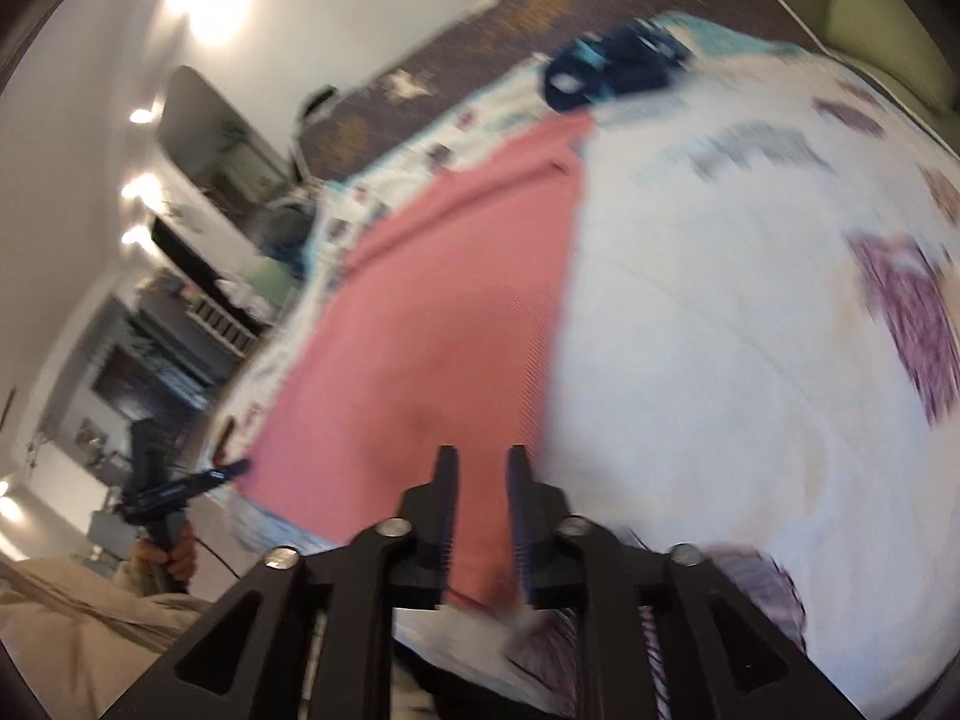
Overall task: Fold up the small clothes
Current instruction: 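Grasp the sweater hem with both tools and lift it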
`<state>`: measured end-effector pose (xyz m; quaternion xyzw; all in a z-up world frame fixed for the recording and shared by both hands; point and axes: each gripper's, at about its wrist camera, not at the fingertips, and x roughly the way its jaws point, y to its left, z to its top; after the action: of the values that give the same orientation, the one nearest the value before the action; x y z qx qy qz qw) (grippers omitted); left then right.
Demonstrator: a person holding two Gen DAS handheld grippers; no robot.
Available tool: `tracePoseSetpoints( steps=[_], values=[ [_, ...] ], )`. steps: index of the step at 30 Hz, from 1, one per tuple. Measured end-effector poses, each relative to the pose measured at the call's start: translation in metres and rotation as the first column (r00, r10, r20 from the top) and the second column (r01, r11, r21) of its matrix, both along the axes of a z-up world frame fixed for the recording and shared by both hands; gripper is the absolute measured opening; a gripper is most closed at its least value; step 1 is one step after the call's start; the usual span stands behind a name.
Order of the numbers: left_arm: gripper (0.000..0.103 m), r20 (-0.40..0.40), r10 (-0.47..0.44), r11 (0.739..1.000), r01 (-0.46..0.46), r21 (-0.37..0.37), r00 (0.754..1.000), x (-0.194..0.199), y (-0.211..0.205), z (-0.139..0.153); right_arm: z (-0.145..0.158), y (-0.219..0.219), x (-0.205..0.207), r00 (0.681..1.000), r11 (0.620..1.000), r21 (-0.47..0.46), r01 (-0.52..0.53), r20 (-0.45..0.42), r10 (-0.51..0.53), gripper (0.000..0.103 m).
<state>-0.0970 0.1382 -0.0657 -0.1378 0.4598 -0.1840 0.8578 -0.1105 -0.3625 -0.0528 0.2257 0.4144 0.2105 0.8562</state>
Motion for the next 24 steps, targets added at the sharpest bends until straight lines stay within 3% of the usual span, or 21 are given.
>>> tracePoseSetpoints(
  steps=[4, 6, 10, 11, 12, 13, 17, 21, 24],
  values=[
    [0.056, -0.01, -0.053, 0.998, 0.052, -0.022, 0.999, -0.003, -0.005, 0.001, -0.017, -0.005, -0.004, 0.998, 0.998, 0.059, -0.002, -0.067, 0.006, 0.044],
    [0.018, -0.018, -0.107, 0.993, 0.106, -0.059, 0.994, -0.002, -0.013, 0.0, -0.022, -0.002, -0.001, 0.998, 0.994, 0.104, -0.013, -0.067, 0.02, 0.053],
    [0.014, -0.024, -0.141, 0.985, 0.138, -0.099, 0.99, 0.002, -0.022, -0.005, -0.027, 0.016, 0.014, 0.991, 0.985, 0.149, -0.085, -0.089, 0.099, 0.054],
    [0.013, -0.017, -0.138, 0.984, 0.135, -0.113, 0.99, 0.001, -0.021, -0.003, -0.028, 0.02, 0.016, 0.989, 0.987, 0.131, -0.092, -0.101, 0.106, 0.047],
    [0.012, -0.001, -0.131, 0.984, 0.13, -0.126, 0.991, -0.001, -0.018, 0.002, -0.027, 0.022, 0.019, 0.988, 0.989, 0.117, -0.095, -0.109, 0.107, 0.021],
    [0.012, 0.012, -0.127, 0.983, 0.127, -0.134, 0.992, -0.002, -0.016, 0.006, -0.026, 0.023, 0.022, 0.986, 0.988, 0.115, -0.101, -0.124, 0.116, 0.004],
    [0.012, 0.09, -0.098, 0.975, 0.114, -0.192, 0.991, -0.006, -0.001, 0.033, -0.012, 0.014, 0.022, 0.991, 0.975, 0.204, -0.087, -0.08, 0.105, 0.004],
    [0.012, 0.167, -0.098, 0.986, 0.118, -0.114, 0.981, 0.001, -0.004, 0.059, 0.016, 0.007, 0.02, 0.996, 0.962, 0.259, -0.088, 0.043, 0.079, 0.004],
    [0.012, 0.23, -0.097, 0.987, 0.123, -0.101, 0.968, 0.013, -0.009, 0.079, 0.036, 0.006, 0.025, 0.991, 0.958, 0.268, -0.103, 0.112, 0.076, 0.004]
  ],
)
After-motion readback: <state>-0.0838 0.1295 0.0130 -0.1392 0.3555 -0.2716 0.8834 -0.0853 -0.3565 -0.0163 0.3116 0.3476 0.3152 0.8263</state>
